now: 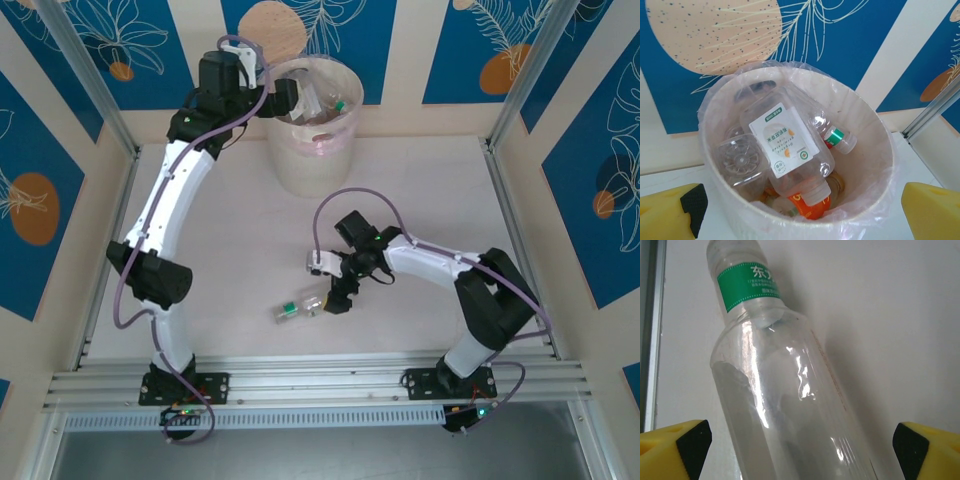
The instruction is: Put the plastic bottles in the bin
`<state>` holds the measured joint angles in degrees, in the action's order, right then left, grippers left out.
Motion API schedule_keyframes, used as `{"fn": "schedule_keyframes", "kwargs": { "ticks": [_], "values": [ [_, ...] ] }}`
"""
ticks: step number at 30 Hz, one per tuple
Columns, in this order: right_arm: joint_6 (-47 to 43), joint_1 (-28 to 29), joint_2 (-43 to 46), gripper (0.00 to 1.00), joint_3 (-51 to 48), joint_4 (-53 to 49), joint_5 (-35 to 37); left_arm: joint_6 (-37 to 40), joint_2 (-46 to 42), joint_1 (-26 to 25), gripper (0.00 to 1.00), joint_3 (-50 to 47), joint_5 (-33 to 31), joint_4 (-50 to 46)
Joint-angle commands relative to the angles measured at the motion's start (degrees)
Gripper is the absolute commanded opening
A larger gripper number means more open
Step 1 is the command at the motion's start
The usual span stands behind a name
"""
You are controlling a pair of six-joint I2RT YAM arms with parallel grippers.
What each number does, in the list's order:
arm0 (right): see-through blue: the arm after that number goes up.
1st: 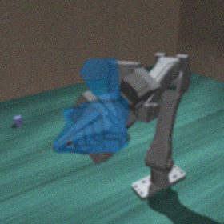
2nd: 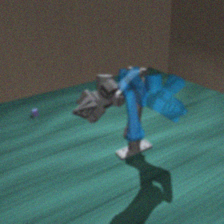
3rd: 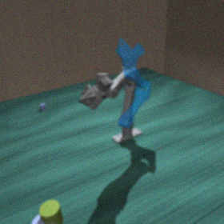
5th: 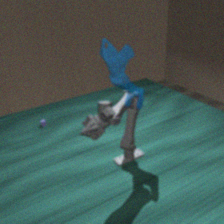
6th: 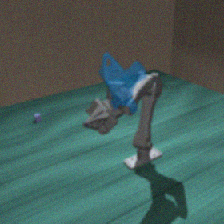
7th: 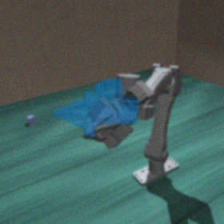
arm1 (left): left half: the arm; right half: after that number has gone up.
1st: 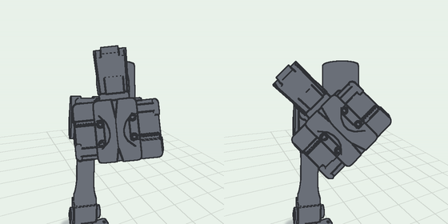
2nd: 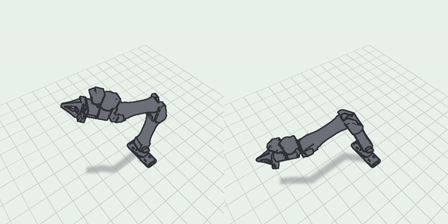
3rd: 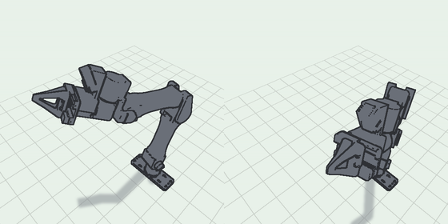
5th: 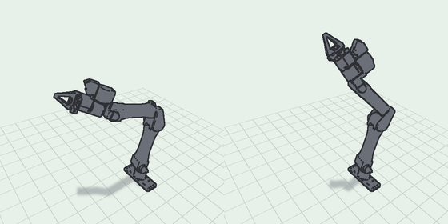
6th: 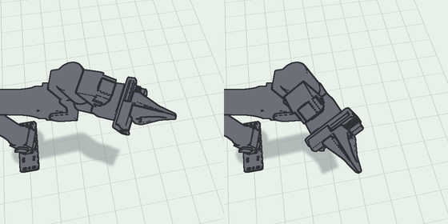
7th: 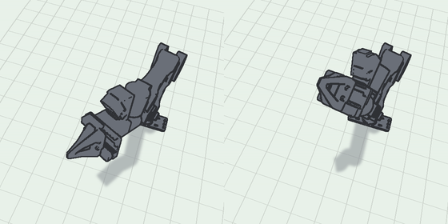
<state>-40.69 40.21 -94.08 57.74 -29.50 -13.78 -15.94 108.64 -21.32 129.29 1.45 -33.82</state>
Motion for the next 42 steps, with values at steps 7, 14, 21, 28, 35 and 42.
{"fn": "schedule_keyframes", "kwargs": {
  "ticks": [7,14,21,28,35,42],
  "values": [
    [0.38,0.92,6.27,0.95,-4.50,8.14,-2.33,-2.08,-15.86,1.07,1.00,-26.26,-2.48,17.87],
    [-5.07,2.74,2.03,0.96,-4.11,0.13,7.79,-10.99,-25.65,4.34,1.00,-48.15,-3.56,32.28],
    [-6.31,4.28,-3.38,0.88,-0.26,1.39,8.73,-15.31,-31.29,8.17,1.00,-59.16,-4.26,33.64],
    [-8.23,5.23,-6.16,0.69,0.18,4.56,11.46,-17.08,-35.08,11.48,1.00,-65.66,-5.42,34.05],
    [-8.22,4.03,-3.63,0.54,0.50,6.48,12.05,-18.57,-36.30,14.15,1.00,-68.29,-5.07,34.72],
    [-6.07,0.76,1.67,0.34,0.97,8.48,10.90,-19.67,-36.18,15.56,1.00,-69.85,-4.36,35.79]
  ]
}}
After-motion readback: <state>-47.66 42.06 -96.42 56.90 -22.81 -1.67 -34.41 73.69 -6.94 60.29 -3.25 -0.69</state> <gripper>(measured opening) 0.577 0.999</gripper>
